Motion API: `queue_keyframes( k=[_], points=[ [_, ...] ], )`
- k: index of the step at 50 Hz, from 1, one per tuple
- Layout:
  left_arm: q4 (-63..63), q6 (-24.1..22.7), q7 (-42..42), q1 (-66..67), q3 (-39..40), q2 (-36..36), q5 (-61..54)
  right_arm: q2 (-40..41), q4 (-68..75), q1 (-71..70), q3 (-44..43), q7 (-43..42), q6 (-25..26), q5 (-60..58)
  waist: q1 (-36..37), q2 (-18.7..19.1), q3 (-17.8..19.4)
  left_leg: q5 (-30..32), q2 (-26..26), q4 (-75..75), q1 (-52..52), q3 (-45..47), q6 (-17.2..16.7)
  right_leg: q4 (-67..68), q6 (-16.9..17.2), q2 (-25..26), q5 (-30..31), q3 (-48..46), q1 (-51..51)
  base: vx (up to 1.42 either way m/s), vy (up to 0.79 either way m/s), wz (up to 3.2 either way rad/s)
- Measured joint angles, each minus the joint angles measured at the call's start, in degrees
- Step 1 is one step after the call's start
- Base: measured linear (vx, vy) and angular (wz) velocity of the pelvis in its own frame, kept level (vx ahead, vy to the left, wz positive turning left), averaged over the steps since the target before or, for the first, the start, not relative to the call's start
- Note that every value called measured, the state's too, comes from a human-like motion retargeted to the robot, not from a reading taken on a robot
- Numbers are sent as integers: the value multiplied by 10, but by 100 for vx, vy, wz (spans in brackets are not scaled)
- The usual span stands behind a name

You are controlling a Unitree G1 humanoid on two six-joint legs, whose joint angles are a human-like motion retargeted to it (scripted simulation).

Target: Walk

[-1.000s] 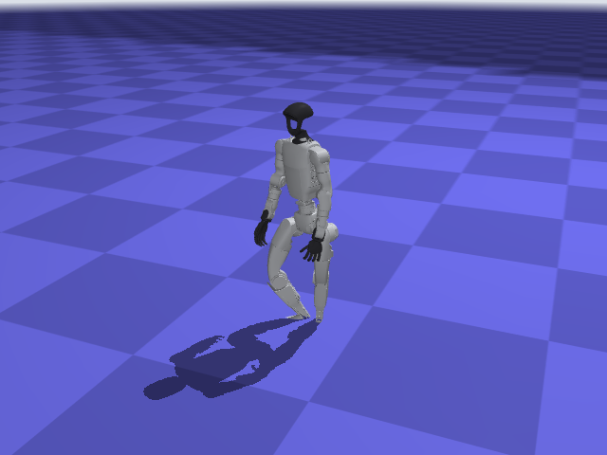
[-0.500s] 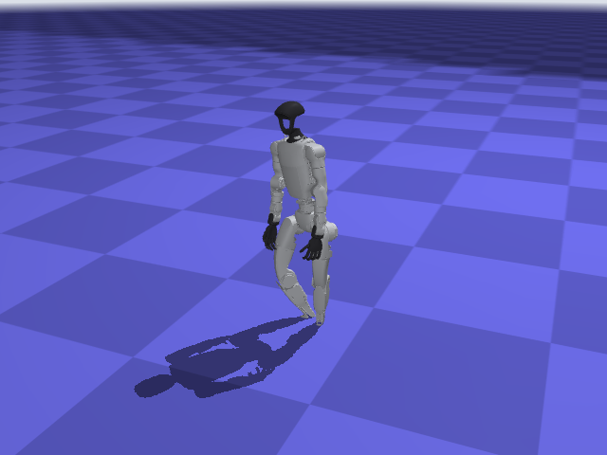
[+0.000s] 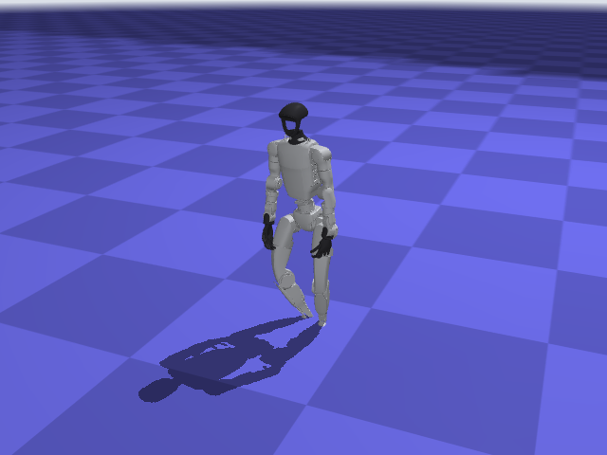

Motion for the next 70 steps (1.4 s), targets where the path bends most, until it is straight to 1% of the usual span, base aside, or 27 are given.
queue_keyframes(
  k=[3, 5, 8, 10, 17, 22, 29, 32, 40, 41, 42, 46, 50, 52, 60, 64, 70],
  points=[
    [5, 0, 1, 4, -2, -1, -3, 1, 1, -2, 5, -3, -1, 2, 0, 5, -4, 1, 5, 4, -5, -15, -6, -2, 4, 5, 9, 0, -2, -2, 6, -35],
    [8, -1, 2, 3, -5, -2, -5, 2, 2, -4, 9, -5, -2, 4, -2, 7, -8, 0, 0, -6, -4, -23, -5, -9, 4, 12, 10, 5, -4, 0, 6, -40],
    [10, -3, 6, 6, -11, -4, -6, 6, 3, -3, 14, -10, -4, 6, -7, 9, -11, 2, 1, -6, -3, -20, -5, 0, 11, 5, 13, 12, -11, -1, 7, -47],
    [10, -5, 8, 7, -14, -3, -8, 8, 2, -4, 16, -13, -6, 10, -12, 10, -17, 2, -9, -25, 3, -18, -1, -8, 11, 10, 12, 20, -14, 3, 7, -56],
    [3, -12, 13, 23, -28, 0, -13, 9, -3, -2, 23, -25, -13, 16, -29, 10, -25, 8, -20, -47, 19, 10, 3, 5, 27, -9, 16, 34, -27, 0, 7, -57],
    [-8, -17, 17, 33, -36, 6, -11, 2, -7, 0, 27, -32, -17, 13, -36, 7, -27, 13, -37, -74, 36, 27, 9, 22, 32, -29, 10, 34, -33, 1, 8, -46],
    [-14, -14, 10, 41, -36, 13, -6, -3, -17, 6, 37, -21, -18, 0, -44, -12, -26, 31, -73, -134, 69, 46, 14, 63, 21, -69, -18, 24, -44, 1, 4, -22],
    [-12, -9, 1, 41, -30, 17, -6, -1, -21, 8, 42, -9, -16, -4, -46, -25, -26, 49, -98, -184, 92, 45, 17, 62, 18, -71, -25, 28, -49, 0, 0, 0],
    [-13, -5, -8, 45, -13, 26, -2, 6, -29, 23, 55, 12, -12, -19, -38, -53, -30, 103, -139, -278, 135, 43, 15, 76, 16, -92, -30, 35, -57, 0, 0, 0],
    [-15, -4, -8, 43, -9, 31, -1, 8, -31, 22, 56, 16, -10, -22, -33, -47, -28, 113, -139, -309, 149, 36, 20, 49, 8, -69, -25, 29, -44, 5, -2, -20],
    [-17, -3, -8, 41, -7, 34, 0, 9, -32, 22, 56, 18, -9, -25, -29, -43, -27, 122, -139, -330, 159, 32, 21, 35, 3, -56, -22, 26, -36, 4, -2, -18],
    [-22, -3, -5, 45, -3, 33, 4, 8, -33, 30, 60, 20, -8, -33, -24, -55, -22, 134, -148, -334, 168, 32, 17, 65, 8, -82, -29, 33, -41, 0, 0, 0],
    [-26, -1, -3, 43, -1, 34, 10, 10, -36, 33, 60, 23, -6, -40, -20, -61, -19, 136, -153, -335, 172, 26, 20, 74, 4, -88, -33, 35, -41, 0, 0, 0],
    [-27, 1, -4, 40, 0, 36, 14, 10, -37, 32, 60, 24, -6, -44, -19, -61, -17, 132, -153, -334, 172, 19, 24, 68, -1, -82, -33, 35, -39, 0, 0, 0],
    [-29, 5, -2, 30, -2, 35, 26, 9, -36, 32, 69, 25, -3, -61, -10, -68, -7, 136, -155, -331, 171, 9, 24, 73, -5, -87, -33, 25, -34, 0, 0, 0],
    [-30, 6, 0, 28, -6, 29, 32, 4, -41, 29, 75, 23, -4, -68, -5, -76, -2, 142, -159, -332, 170, 7, 20, 97, -4, -107, -37, 13, -41, 0, 0, 0],
    [-39, 5, 16, 24, -14, 26, 45, -8, -54, 11, 83, 15, -6, -81, -6, -71, -1, 135, -158, -335, 154, 7, 19, 101, -30, -108, -45, -50, -69, 0, 1, 4]
  ],
)
